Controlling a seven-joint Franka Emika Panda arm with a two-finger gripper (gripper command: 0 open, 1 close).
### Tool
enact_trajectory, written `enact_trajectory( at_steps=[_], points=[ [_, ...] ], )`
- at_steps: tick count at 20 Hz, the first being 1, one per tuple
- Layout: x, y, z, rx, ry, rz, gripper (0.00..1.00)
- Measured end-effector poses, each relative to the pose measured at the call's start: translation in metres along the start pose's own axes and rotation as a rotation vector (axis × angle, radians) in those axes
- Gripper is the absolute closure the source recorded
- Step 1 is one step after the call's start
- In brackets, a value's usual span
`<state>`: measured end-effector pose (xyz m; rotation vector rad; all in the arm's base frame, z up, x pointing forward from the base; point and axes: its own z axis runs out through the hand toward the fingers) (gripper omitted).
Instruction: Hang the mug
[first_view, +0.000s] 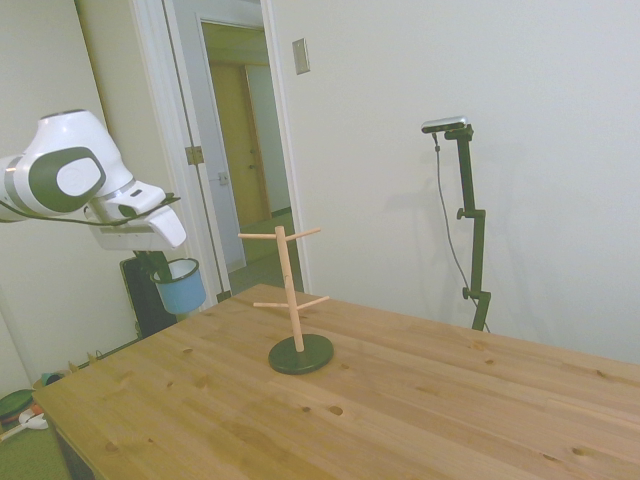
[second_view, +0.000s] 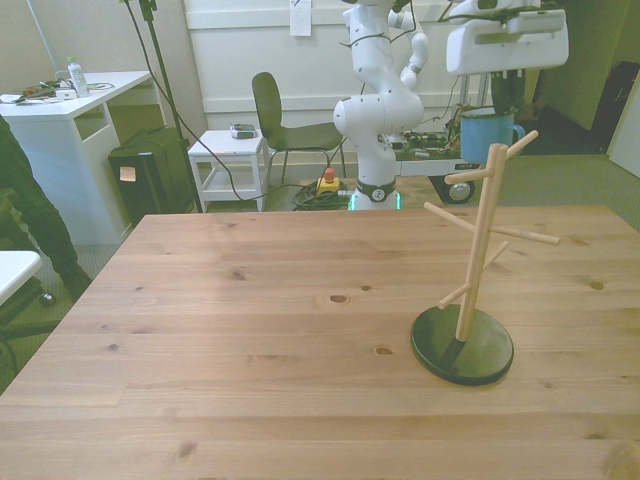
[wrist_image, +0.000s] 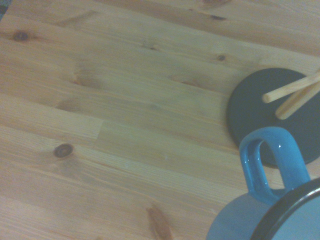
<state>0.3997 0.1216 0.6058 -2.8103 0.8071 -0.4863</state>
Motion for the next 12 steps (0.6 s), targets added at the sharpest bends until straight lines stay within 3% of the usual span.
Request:
enact_trajectory(
  at_steps=[5,12],
  points=[
    [0.031,0.016,-0.016,0.014,-0.002,-0.010,1.00],
    [0.073,-0.009,-0.022,0.020,-0.021,-0.015,1.00]
  ],
)
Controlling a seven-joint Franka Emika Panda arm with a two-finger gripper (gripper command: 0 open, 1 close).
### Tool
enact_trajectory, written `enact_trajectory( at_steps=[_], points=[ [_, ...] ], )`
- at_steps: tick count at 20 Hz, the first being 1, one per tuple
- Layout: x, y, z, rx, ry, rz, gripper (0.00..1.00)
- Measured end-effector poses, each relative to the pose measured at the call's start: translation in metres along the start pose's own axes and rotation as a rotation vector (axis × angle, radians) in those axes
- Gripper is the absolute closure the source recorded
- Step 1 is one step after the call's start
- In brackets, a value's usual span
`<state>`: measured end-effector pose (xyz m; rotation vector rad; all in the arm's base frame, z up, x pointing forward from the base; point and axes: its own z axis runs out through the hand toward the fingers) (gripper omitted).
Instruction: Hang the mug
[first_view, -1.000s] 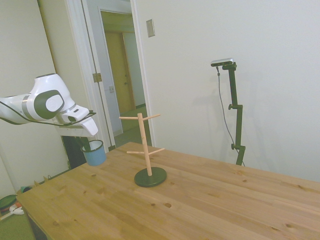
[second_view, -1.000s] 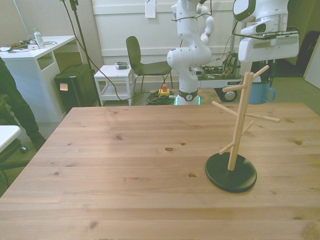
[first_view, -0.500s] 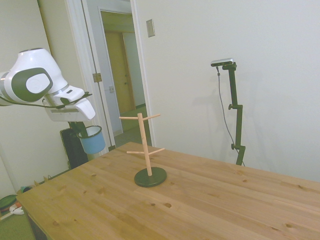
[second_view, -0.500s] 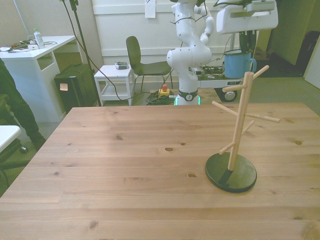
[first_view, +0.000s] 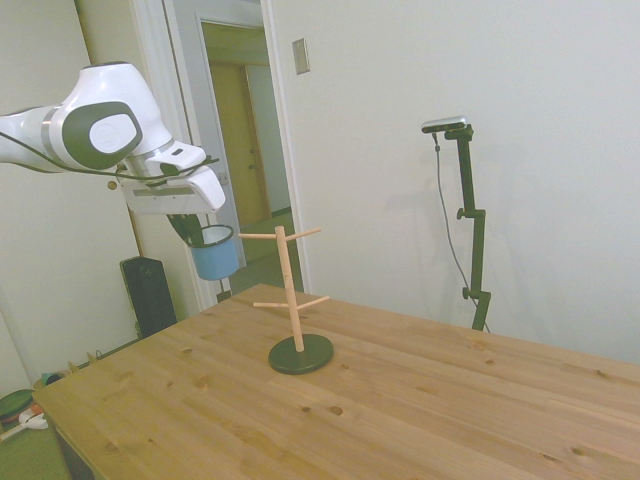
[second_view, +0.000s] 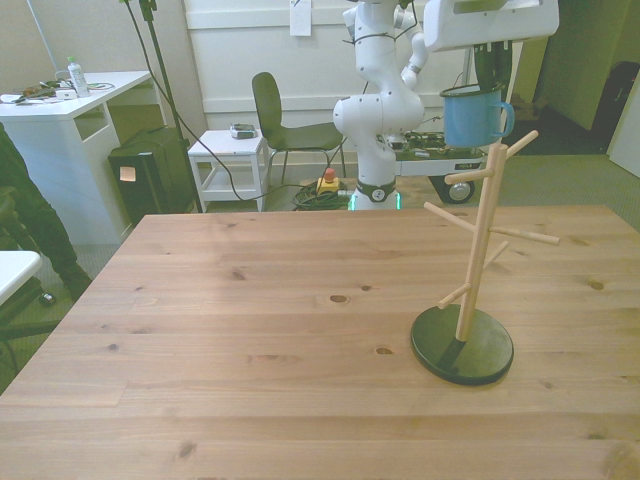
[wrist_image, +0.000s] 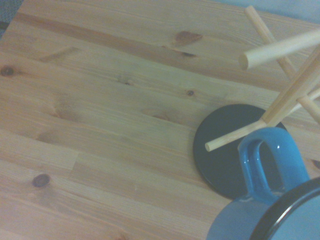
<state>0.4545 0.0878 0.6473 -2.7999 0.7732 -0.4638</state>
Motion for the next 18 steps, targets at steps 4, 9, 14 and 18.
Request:
enact_trajectory(
  at_steps=[4,9,14,18],
  points=[
    [0.011,-0.016,-0.001,0.005,-0.004,-0.010,1.00],
    [0.019,-0.024,-0.002,0.002,-0.012,-0.012,1.00],
    [0.027,-0.012,-0.001,-0.007,-0.018,0.000,1.00],
    [0.026,-0.009,0.005,-0.016,-0.029,-0.001,1.00]
  ],
)
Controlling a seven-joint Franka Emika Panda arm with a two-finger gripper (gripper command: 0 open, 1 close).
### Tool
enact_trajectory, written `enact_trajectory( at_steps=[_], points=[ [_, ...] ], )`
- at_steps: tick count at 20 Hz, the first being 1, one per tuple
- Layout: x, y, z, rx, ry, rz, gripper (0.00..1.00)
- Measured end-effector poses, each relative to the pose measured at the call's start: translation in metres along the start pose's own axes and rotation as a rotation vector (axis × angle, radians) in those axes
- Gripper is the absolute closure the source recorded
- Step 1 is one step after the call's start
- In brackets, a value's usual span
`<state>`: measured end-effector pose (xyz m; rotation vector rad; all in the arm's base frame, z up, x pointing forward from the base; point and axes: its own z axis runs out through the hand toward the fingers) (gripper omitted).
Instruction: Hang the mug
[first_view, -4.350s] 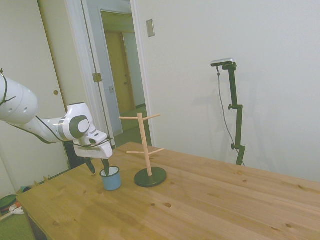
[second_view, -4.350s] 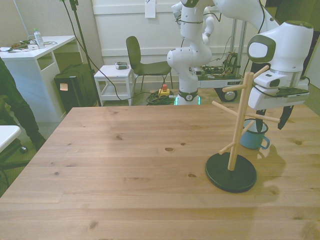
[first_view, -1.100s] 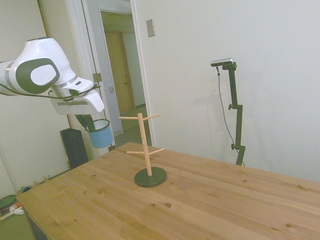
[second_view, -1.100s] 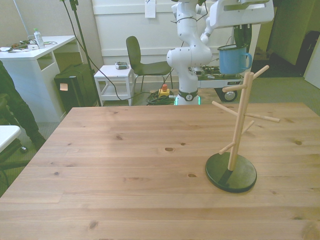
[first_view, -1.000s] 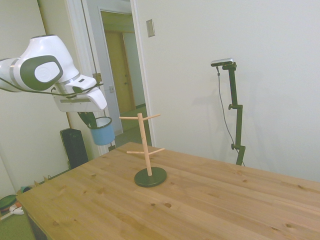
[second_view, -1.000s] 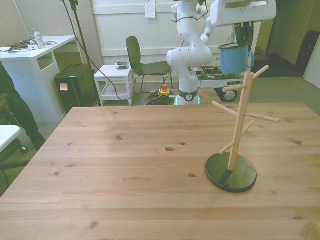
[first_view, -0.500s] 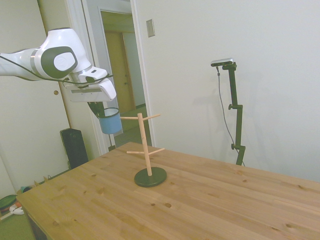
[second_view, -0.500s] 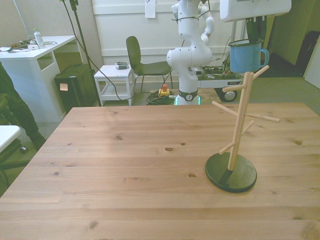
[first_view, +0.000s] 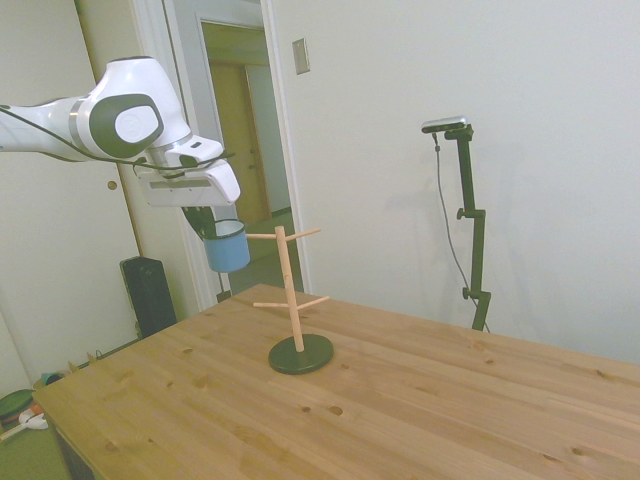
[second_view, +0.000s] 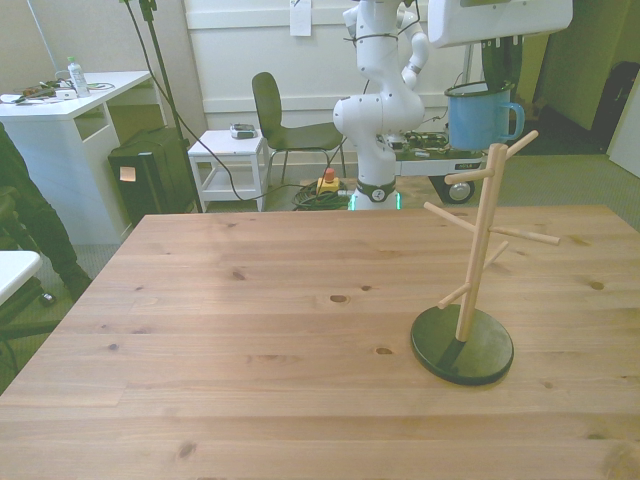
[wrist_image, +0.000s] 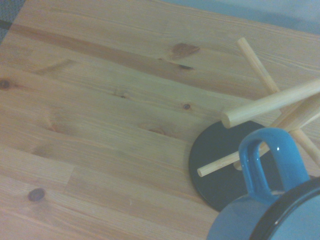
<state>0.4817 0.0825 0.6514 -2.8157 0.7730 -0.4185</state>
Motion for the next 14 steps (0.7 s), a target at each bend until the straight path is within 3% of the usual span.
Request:
enact_trajectory(
  at_steps=[14],
  points=[
    [-0.009,-0.011,0.011,-0.010,-0.015,-0.025,1.00]
  ],
)
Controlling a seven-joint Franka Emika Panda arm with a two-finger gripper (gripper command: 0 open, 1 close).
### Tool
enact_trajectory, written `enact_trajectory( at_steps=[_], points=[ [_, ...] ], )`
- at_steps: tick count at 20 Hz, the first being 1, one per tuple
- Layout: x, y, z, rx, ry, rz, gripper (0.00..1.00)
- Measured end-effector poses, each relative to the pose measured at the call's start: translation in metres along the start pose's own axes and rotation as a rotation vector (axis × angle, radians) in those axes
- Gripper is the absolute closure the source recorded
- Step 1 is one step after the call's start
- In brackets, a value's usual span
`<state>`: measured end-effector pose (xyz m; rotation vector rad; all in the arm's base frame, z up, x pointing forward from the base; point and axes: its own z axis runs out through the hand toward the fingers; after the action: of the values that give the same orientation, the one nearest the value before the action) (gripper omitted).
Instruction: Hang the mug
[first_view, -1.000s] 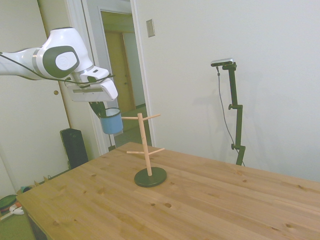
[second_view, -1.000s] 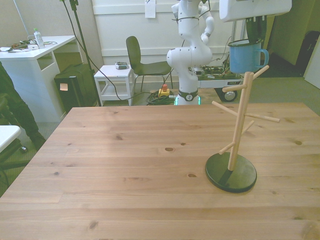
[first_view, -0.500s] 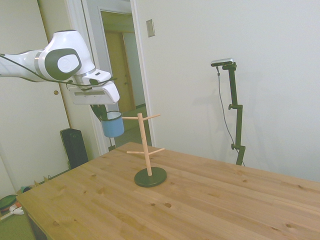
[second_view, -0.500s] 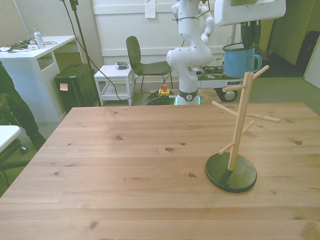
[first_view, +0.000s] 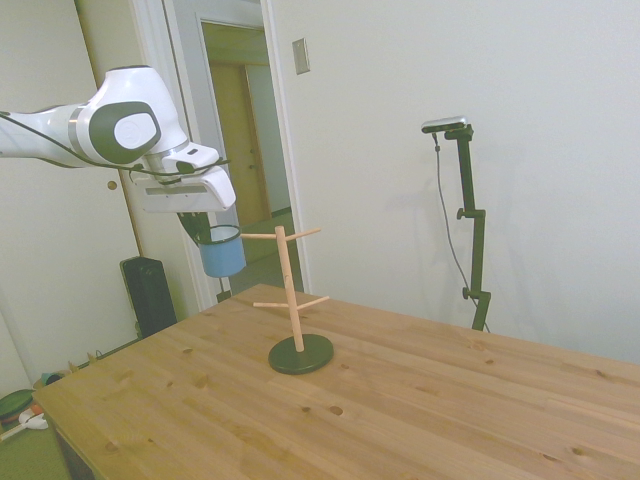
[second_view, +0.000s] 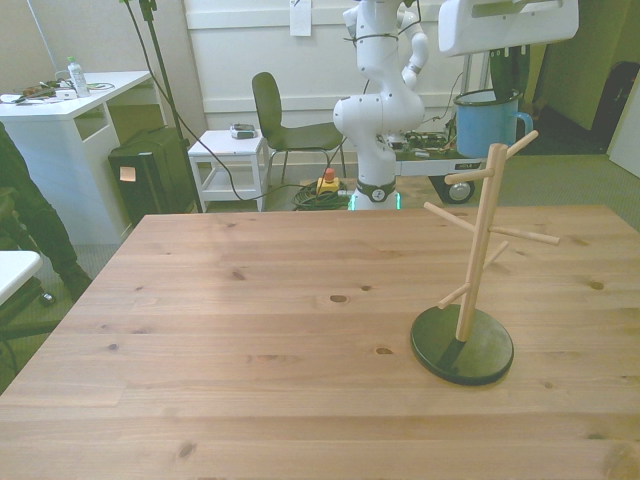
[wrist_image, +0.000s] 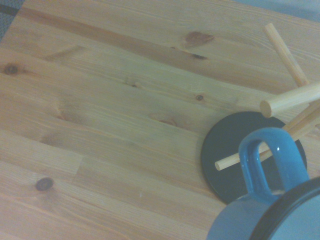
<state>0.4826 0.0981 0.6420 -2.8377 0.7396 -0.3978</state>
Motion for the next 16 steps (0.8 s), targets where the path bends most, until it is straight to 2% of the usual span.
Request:
enact_trajectory(
  at_steps=[16],
  points=[
    [0.019,-0.015,-0.004,0.018,0.011,0.004,1.00]
  ],
)
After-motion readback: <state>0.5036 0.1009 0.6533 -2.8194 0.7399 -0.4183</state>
